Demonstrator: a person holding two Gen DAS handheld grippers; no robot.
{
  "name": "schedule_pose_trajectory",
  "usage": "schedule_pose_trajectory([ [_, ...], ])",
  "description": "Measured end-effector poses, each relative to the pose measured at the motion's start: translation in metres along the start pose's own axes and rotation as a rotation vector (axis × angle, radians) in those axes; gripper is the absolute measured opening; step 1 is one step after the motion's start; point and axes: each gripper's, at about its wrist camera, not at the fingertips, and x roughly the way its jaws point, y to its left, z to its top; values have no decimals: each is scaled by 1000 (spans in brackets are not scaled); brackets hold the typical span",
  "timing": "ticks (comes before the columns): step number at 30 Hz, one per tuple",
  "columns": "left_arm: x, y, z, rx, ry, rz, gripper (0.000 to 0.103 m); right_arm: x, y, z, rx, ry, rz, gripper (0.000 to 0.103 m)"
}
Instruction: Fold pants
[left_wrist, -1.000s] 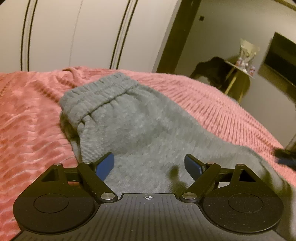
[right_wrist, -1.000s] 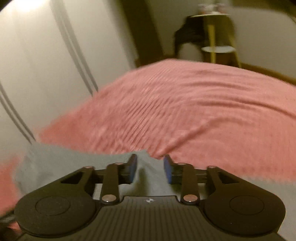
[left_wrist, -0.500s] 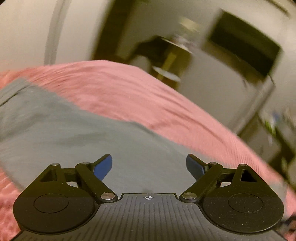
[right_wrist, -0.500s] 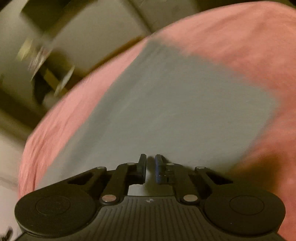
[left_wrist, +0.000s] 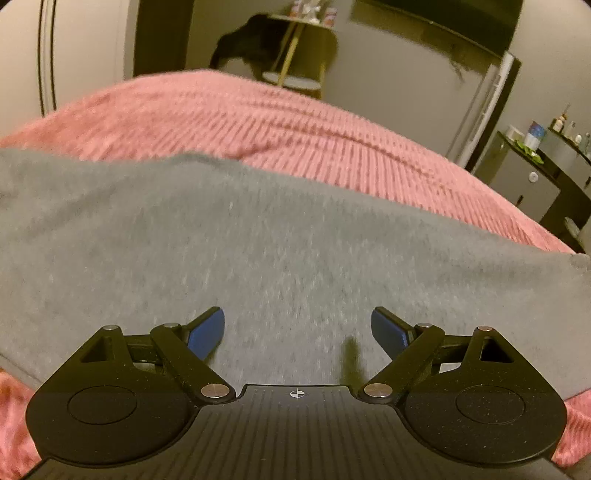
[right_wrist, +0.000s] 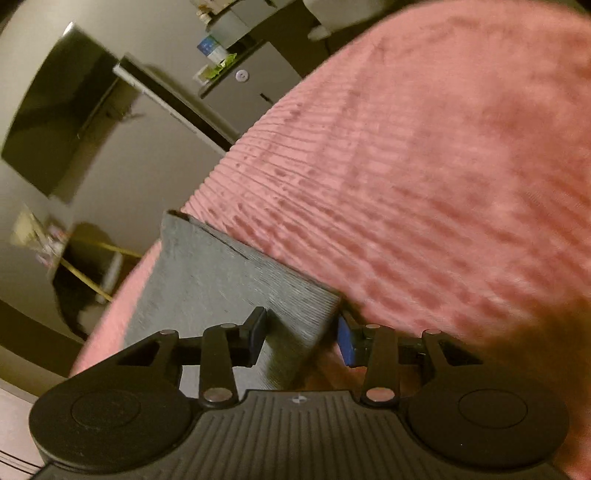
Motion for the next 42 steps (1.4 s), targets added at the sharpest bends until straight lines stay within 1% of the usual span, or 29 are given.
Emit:
schedule_pose_trajectory([
  [2,0,0,1,-18,4,-17,91,8,-1,1,34,5,41,42],
  [3,-2,0,0,-18,-3,-19,91,10,0,2,43,8,44,41],
  [4,-4,0,-1,-18,-9,-23,91,10,1,4,35,6,58,36],
  [5,-5,0,-1,-17,-16,-31,91,10,4,4,16,6,82,17],
  [6,-7,-1,-1,-18,-22,-39,91,9,9,4,-11,2,97,14],
  [8,-7,-1,1,-23,-35,-53,92,6,13,5,-53,-14,102,14],
  [9,-6,-1,1,-25,-33,-58,92,6,14,5,-57,-14,100,18],
  [10,-5,-2,1,-27,-25,-57,92,8,12,5,-46,-8,90,20],
  [11,-2,-3,1,-29,-13,-53,92,11,9,5,-26,0,88,25],
  [13,3,-4,0,-26,11,-36,92,16,5,5,9,25,92,25],
  [14,4,-4,0,-24,17,-28,92,14,4,5,11,25,92,23],
  [15,5,-4,0,-25,19,-18,92,12,5,5,3,19,86,14],
  [17,6,-2,0,-30,14,-9,92,8,15,5,-22,5,69,11],
  [18,6,-2,0,-31,10,-2,92,4,25,6,-44,-11,65,10],
  [20,5,-2,0,-31,5,7,92,-10,55,4,-129,-52,103,10],
  [22,5,-1,0,-37,0,7,92,-26,103,-7,-294,-90,155,10],
  [24,4,2,1,-49,-9,1,92,-41,153,-29,-488,-102,235,10],
  [26,2,5,2,-71,-19,-11,92,-52,201,-66,-696,-76,316,10],
  [27,0,7,3,-85,-27,-15,92,-53,217,-86,-772,-46,346,10],
  [29,-4,10,4,-105,-39,-23,92,-51,241,-135,-930,39,385,10],
  [31,-7,13,5,-120,-50,-37,92,-41,249,-189,-1064,141,409,10],
  [32,-8,13,5,-120,-56,-43,92,-35,249,-213,-1111,204,409,10],
  [34,-10,12,5,-115,-64,-55,92,-15,243,-255,-1163,362,385,10],
  [35,-11,12,5,-111,-64,-63,92,-2,239,-273,-1179,439,346,10],
  [36,-11,12,4,-107,-63,-71,92,9,235,-289,-1214,485,278,11],
  [37,-10,12,4,-104,-60,-77,92,7,235,-296,-1246,463,266,11],
  [38,-9,12,4,-102,-57,-82,92,3,238,-296,-1256,447,273,11],
  [42,-6,15,5,-118,-50,-124,92,-5,237,-291,-1217,453,289,12],
])
